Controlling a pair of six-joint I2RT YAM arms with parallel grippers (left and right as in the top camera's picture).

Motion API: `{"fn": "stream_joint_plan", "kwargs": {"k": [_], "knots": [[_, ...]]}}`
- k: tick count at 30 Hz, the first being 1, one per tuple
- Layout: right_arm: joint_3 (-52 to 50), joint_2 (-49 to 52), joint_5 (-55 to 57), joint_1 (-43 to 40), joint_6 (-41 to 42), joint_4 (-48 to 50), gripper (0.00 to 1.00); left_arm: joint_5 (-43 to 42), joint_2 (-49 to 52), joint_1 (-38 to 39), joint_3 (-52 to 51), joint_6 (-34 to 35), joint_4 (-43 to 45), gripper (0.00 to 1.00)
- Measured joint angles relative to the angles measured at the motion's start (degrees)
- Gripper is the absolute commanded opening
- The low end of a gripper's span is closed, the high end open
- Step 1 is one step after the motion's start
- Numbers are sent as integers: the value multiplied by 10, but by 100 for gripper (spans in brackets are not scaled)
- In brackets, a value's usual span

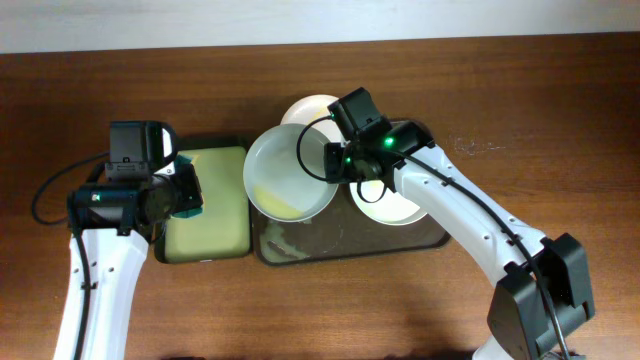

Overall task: Clean dirty plates on tray and stack at the side
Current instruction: 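Lift and tilt the pale plate upward with the right gripper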

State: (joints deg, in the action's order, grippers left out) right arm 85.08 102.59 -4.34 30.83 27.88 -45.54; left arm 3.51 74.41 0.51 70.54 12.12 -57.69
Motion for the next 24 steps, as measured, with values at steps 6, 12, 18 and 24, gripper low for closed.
{"fn": "stream_joint_plan", "kwargs": {"k": [6,12,18,24], "knots": [[0,0,1,1,0,60,4,26,0,0,0,0,0,0],[0,0,41,22,0,65,4,28,0,0,0,10,0,0],[1,0,91,22,-12,38,4,30,0,0,0,10,-2,0],[2,-33,196,28,-111,-24,4,30,0,0,0,17,-2,0]]}}
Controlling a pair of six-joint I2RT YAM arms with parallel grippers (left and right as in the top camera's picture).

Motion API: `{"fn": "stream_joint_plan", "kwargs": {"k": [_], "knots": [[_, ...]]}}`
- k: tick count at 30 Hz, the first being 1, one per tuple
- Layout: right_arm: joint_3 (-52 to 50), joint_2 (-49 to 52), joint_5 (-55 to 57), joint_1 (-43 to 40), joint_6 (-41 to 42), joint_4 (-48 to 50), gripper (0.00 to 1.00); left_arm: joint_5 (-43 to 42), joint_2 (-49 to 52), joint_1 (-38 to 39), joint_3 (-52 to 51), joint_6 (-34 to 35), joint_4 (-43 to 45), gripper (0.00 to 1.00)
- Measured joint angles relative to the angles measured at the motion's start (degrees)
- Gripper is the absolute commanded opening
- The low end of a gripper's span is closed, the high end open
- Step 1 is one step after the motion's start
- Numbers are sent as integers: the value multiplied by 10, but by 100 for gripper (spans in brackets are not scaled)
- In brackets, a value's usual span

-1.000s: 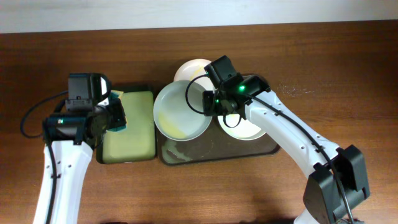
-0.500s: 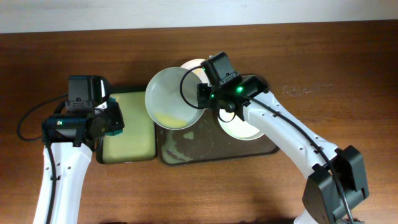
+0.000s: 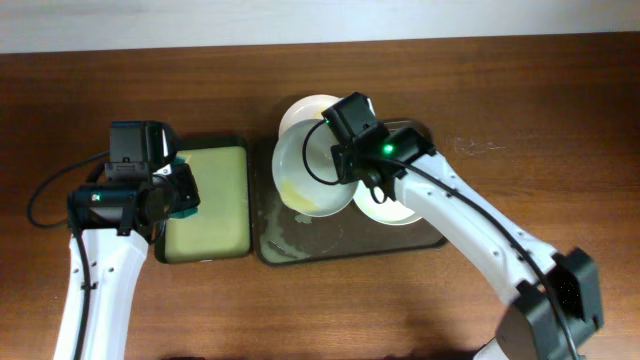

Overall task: Clean dirty plates on tray and stack at the side
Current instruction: 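Lift and tilt the pale plate upward with the right gripper, then carry the pale plate right and set it on the table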

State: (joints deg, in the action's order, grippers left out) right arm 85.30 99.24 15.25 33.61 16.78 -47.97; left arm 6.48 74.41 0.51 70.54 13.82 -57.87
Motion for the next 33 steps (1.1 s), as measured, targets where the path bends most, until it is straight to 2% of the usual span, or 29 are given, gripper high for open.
{"fn": "stream_joint_plan", "kwargs": {"k": [5,10,12,15,20,28,30,31,33], "knots": [[2,-34,183,86,-23,-46,4,0,14,0,0,21,15,0],[2,-34,519,273,-33,-80,4,0,96,0,-2,23,31,0],[2,-34,640,320,-34,-81,4,0,107,0,-2,23,36,0],[2,-34,715,379,-35,-80,4,0,122,0,-2,23,37,0],[2,-34,732,385,-35,-78,4,0,124,0,-2,23,37,0],[2,-34,658,360,-24,-90,4,0,124,0,-2,23,37,2],[3,-34,578,337,-1,-89,4,0,124,0,-2,23,36,2],[3,-34,501,313,4,-90,4,0,124,0,-2,23,36,2],[3,-34,272,201,12,-89,4,0,124,0,-3,23,32,2]]}}
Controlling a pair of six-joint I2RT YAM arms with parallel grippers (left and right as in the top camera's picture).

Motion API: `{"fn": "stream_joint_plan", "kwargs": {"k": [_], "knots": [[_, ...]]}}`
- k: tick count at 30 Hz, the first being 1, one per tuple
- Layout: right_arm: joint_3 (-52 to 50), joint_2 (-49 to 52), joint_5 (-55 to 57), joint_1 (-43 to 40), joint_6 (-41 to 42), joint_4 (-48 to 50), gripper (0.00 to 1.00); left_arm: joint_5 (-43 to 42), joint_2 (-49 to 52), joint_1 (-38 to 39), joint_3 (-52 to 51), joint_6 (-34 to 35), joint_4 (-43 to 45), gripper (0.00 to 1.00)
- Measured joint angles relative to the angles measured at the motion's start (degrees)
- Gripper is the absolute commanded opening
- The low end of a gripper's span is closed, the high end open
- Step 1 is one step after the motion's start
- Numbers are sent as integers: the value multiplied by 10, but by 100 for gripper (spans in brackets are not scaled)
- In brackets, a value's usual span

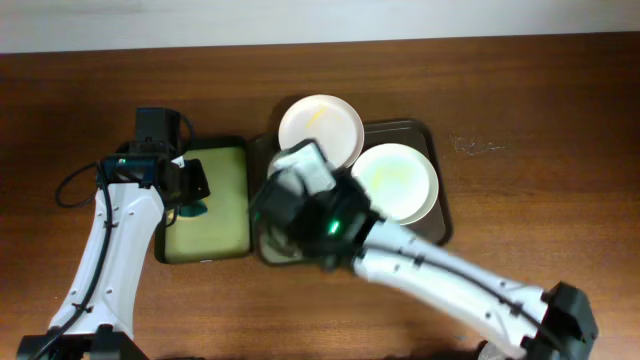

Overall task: Clean dirty plates on tray and stack at the side
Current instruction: 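Carry the pale plate right and set it on the table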

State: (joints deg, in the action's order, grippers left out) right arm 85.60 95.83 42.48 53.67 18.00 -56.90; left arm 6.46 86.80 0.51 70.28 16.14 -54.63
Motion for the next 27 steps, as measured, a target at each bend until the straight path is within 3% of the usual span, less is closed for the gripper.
{"fn": "stream_joint_plan", "kwargs": {"k": [5,6,9,12,14,18,19,20,21,25,27], "knots": [[1,-1,-351,-307,0,8,4,-2,0,0,0,0,1,1],[2,0,-434,-459,1,23,4,-3,0,0,0,0,0,2],[2,0,-531,-741,1,20,4,-5,0,0,-1,0,3,1],[-1,0,-555,-933,2,19,4,-6,0,0,-1,0,3,1],[-14,22,-560,-983,2,30,4,-6,0,0,-1,0,2,1],[-51,118,-557,-948,2,49,4,-7,0,0,-1,0,2,2],[-52,138,-554,-934,2,51,13,-6,0,0,-1,0,2,2],[-52,142,-553,-928,2,53,57,-6,0,0,-1,0,2,2],[-52,143,-553,-926,1,55,68,-7,0,0,-1,0,2,2],[-52,143,-615,-925,-36,41,73,-7,0,0,-1,0,2,2],[-52,143,-673,-900,-69,28,65,-6,0,0,-1,0,2,2]]}}
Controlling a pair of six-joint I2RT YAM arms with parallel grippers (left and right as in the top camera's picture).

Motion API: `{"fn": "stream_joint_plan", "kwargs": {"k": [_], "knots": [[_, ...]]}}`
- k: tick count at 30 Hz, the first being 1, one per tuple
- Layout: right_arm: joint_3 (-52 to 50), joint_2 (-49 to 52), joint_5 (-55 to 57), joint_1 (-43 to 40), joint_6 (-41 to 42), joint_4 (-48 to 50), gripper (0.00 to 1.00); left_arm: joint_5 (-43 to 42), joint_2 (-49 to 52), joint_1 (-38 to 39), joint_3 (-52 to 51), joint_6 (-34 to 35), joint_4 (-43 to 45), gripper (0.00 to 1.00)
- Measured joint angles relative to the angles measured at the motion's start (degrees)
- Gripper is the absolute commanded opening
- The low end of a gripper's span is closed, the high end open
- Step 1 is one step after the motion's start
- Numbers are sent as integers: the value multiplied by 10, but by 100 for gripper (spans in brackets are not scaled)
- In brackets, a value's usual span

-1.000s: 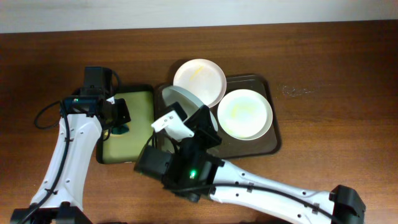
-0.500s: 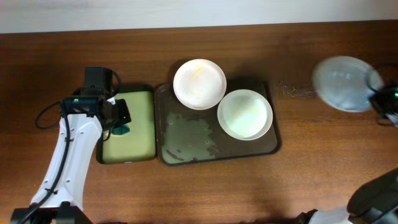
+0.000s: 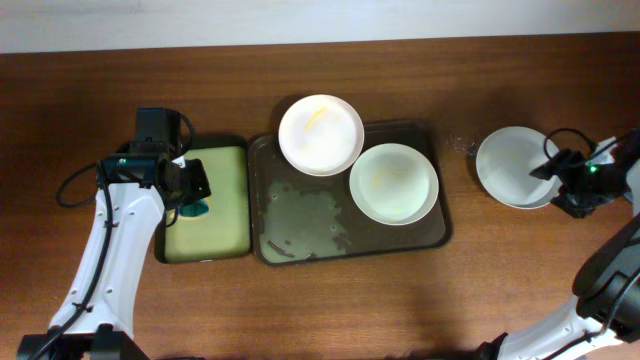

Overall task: Clean dirty plates on tray and stack at the side
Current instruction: 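Carry the pale plate right and set it on the table, then release the plate and move the right gripper back to the tray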

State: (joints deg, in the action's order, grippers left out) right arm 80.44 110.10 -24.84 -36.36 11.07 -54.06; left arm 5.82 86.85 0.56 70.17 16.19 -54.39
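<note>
A dark tray lies mid-table, wet food smears on its left half. Two white plates rest on it: one over the far rim with a yellow streak, one at the right with faint yellow marks. A third white plate is on or just above the bare table right of the tray. My right gripper is shut on its right rim. My left gripper hangs at the left edge of the green tray, shut on a teal sponge.
The green tray sits directly left of the dark tray, their edges almost touching. Cables trail from both arms. The table's far edge meets a pale wall.
My right arm was low over the dark tray's front left, blurred. It is now at the far right, holding the plate over the table beside the tray. The left arm has not moved.
My right gripper first held a plate with yellow residue tilted over the dark tray's left half, then slightly further right. Then the arm was low over the tray's front left, and the left gripper had shifted back with the sponge. Now the plate is right of the tray.
</note>
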Motion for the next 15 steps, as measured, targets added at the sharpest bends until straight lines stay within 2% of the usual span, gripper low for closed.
{"fn": "stream_joint_plan", "kwargs": {"k": [2,3,4,5,6,7,8,9,13,14,15], "knots": [[0,0,-8,58,-15,-11,64,0,0,0,0,0,0,2],[0,0,6,106,-21,-14,59,0,0,0,0,0,-1,2],[0,0,39,158,-25,-12,20,0,0,0,0,2,-2,2],[0,0,60,200,-26,-11,4,0,0,0,0,1,-2,2],[0,0,94,240,-31,2,11,0,0,0,0,2,-2,2],[0,0,122,266,-33,12,37,0,0,0,0,1,-2,3],[0,0,159,282,-35,30,52,0,0,0,0,2,-2,3],[0,0,201,292,-36,46,59,0,0,0,0,2,-3,3],[0,2,278,292,-38,92,63,0,0,0,0,2,-3,3],[0,10,282,292,-38,101,63,0,0,0,0,2,-4,3],[0,28,285,292,-38,104,58,0,0,0,0,2,-5,3]]}}
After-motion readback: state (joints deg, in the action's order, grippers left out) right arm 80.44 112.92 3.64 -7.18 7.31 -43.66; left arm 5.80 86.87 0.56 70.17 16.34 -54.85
